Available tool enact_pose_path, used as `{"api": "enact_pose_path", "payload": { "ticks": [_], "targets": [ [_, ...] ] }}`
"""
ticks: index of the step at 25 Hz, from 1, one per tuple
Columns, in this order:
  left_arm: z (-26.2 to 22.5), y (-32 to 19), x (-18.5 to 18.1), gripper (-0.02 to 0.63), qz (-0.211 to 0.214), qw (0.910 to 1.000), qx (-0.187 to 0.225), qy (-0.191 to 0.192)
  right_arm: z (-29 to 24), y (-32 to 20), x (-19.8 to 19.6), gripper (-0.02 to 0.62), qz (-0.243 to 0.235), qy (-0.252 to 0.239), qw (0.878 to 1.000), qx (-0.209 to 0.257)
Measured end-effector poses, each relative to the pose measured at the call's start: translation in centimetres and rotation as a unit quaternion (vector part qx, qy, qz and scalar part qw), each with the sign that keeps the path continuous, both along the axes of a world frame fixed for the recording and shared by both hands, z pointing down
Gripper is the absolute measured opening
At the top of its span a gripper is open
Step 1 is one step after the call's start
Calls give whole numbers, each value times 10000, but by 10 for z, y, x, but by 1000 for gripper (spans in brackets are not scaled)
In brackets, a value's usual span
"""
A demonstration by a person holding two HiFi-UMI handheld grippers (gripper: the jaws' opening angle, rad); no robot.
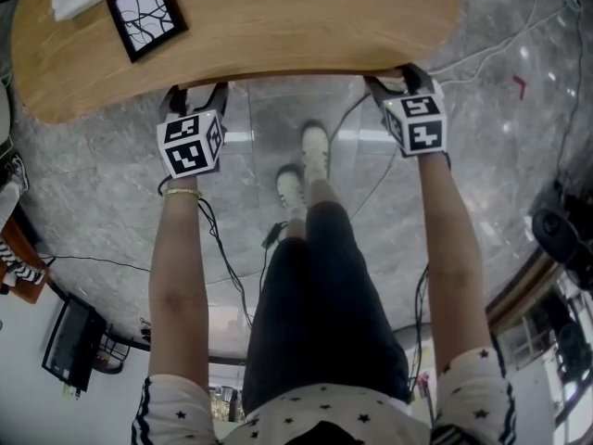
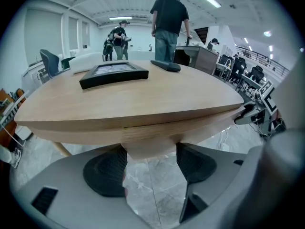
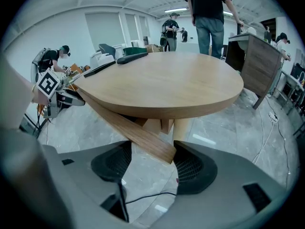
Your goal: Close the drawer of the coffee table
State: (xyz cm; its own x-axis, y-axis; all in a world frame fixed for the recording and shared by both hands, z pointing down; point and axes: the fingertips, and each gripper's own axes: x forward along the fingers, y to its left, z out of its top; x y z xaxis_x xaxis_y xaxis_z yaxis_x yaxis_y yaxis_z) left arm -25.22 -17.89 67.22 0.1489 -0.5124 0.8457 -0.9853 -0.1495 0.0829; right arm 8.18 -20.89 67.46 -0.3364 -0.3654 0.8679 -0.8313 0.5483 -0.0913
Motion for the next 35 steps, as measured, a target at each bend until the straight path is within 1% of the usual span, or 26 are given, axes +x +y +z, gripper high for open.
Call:
{"api": "enact_pose_path", "payload": {
  "ticks": [11,19,28,35],
  "targets": [
    [-1,-10,-1,333,-135,9999,96,6,-3,-10,-1,285,48,-25,10000,40],
    [-1,-18,-1,333,-218,9996,189,17,-2,-18,0,285,82,-2,9998,173],
    [-2,-28,-1,333,-252,9992,297,-14,-3,-31,-3,285,90,-95,9992,368],
    [-1,-31,-1,333,-355,9988,323,12,-2,-35,-2,285,61,-67,9992,395]
  ]
}}
